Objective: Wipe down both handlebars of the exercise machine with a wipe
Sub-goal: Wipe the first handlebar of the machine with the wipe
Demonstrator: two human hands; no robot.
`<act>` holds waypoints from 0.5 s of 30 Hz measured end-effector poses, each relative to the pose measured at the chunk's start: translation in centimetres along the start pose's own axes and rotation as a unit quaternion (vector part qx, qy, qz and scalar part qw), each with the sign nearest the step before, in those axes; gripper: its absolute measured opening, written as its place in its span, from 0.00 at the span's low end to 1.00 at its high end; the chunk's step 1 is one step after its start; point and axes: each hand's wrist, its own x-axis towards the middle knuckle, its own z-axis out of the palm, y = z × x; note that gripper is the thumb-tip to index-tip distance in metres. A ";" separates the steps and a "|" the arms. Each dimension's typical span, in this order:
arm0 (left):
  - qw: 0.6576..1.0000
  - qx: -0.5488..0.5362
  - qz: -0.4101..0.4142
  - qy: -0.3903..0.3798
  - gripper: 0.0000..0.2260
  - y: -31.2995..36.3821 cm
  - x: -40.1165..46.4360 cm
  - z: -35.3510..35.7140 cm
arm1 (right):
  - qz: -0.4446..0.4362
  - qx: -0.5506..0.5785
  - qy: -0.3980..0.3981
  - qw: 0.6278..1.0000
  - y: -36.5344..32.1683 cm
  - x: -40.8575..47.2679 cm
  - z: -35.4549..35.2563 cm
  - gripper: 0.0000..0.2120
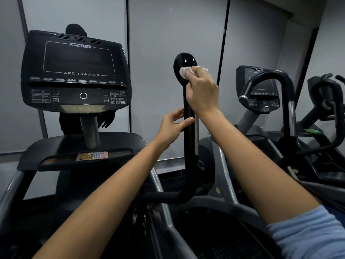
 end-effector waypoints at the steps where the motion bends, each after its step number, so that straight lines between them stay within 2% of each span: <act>1: 1.000 -0.003 -0.003 0.000 0.23 0.0 0.0 0.0 | 0.006 0.012 -0.008 1.000 0.0 0.1 -0.1 0.15; 4: 1.000 -0.003 -0.006 -0.005 0.22 0.3 -0.1 -0.2 | 0.012 0.038 -0.003 0.999 0.3 0.6 -0.1 0.11; 9: 1.000 -0.014 -0.003 -0.007 0.20 0.9 -0.1 -0.1 | 0.011 0.050 0.008 0.999 0.6 -0.5 0.1 0.09; 15: 1.000 -0.017 -0.008 0.001 0.17 1.2 0.4 0.1 | -0.034 -0.030 -0.013 0.999 0.8 2.2 0.0 0.06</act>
